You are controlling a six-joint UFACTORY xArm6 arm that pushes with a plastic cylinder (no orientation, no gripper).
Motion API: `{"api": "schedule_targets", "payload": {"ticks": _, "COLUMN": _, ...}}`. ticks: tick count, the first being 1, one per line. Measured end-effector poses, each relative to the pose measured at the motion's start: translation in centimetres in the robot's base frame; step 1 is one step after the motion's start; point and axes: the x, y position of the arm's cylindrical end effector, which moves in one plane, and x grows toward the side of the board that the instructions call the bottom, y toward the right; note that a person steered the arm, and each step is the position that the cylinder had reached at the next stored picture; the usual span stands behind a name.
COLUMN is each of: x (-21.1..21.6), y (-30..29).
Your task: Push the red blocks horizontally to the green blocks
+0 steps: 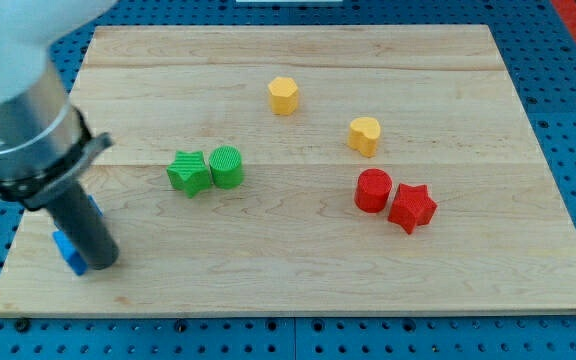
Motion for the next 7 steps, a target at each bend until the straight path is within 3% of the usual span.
{"api": "schedule_targets", "payload": {"ticks": 2, "x": 0.0, "y": -1.4}}
{"api": "schedule_targets", "payload": {"ticks": 3, "x": 0.0, "y": 1.9}}
{"api": "schedule_targets", "payload": {"ticks": 6, "x": -0.2, "y": 35.4}}
{"api": "schedule_targets", "payload": {"ticks": 7, "x": -0.9, "y": 36.2}}
